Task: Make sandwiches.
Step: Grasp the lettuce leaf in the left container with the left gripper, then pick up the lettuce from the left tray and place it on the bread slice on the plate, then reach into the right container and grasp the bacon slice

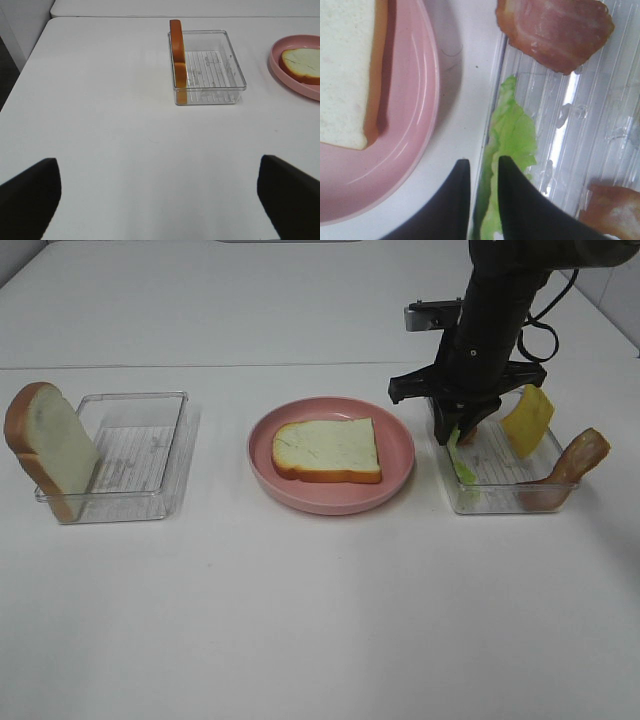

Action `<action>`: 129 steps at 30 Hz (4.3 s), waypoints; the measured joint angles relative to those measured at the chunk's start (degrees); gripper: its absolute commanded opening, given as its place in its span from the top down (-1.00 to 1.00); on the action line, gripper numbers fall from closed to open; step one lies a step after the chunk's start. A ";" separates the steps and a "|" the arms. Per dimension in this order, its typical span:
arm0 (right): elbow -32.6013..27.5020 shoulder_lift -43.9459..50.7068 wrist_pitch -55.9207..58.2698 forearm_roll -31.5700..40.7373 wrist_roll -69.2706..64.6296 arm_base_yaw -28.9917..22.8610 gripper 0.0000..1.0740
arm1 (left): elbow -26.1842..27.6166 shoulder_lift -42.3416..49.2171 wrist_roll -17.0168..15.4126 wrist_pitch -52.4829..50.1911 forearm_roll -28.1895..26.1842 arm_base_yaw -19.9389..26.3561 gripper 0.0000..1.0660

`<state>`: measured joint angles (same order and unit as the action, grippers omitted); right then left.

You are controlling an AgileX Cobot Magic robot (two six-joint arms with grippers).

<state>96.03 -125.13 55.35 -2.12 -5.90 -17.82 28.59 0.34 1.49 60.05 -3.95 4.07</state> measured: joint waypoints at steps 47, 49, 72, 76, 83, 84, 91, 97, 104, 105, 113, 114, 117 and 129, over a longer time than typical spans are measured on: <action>0.00 4.81 -16.50 40.28 11.00 -6.82 1.00 | 0.00 0.00 0.00 0.00 0.00 0.00 -0.89; 0.00 3.09 -17.59 40.34 11.06 -7.85 1.00 | 0.00 0.00 0.00 0.00 0.00 0.00 -0.89; 0.00 -3.95 -22.98 26.47 8.54 -8.65 1.00 | 0.00 0.00 0.00 0.00 0.00 0.00 -0.89; 0.00 -3.95 -23.03 22.17 5.90 -8.65 1.00 | 0.00 0.00 0.00 0.00 0.00 0.00 -0.89; 0.00 -3.95 -23.03 17.82 2.41 -8.65 1.00 | 0.00 0.00 0.00 0.00 0.00 0.00 -0.89; 0.00 -3.95 -22.98 17.53 2.23 -8.65 1.00 | 0.00 0.00 0.00 0.00 0.00 0.00 -0.89; 0.00 -3.95 -22.69 17.48 2.23 -8.65 1.00 | 0.00 0.00 0.00 0.00 0.00 0.00 -0.89; 0.00 -3.95 -22.46 16.79 2.23 -8.65 0.23 | 0.00 0.00 0.00 0.00 0.00 0.00 -0.89; 0.00 -3.95 -20.51 15.13 2.23 -8.65 -0.65 | 0.00 0.00 0.00 0.00 0.00 0.00 -0.89; 0.00 -3.95 -20.51 15.13 2.23 -8.65 -0.65 | 0.00 0.00 0.00 0.00 0.00 0.00 -0.89; 0.00 -2.12 -17.65 14.32 2.23 -8.65 -0.65 | 0.00 0.00 0.00 0.00 0.00 0.00 -0.89; 0.00 -1.09 -16.84 14.09 2.23 -8.65 -0.65 | 0.00 0.00 0.00 0.00 0.00 0.00 -0.89; 0.00 0.63 -15.64 13.87 2.23 -8.65 -0.65 | 0.00 0.00 0.00 0.00 0.00 0.00 -0.89; 2.86 8.54 -4.81 8.82 2.01 -8.65 -0.65 | 0.00 0.00 0.00 0.00 0.00 0.00 -0.89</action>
<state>98.89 -116.60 50.53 6.70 -3.90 -26.47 28.59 0.34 1.49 60.05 -3.95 4.07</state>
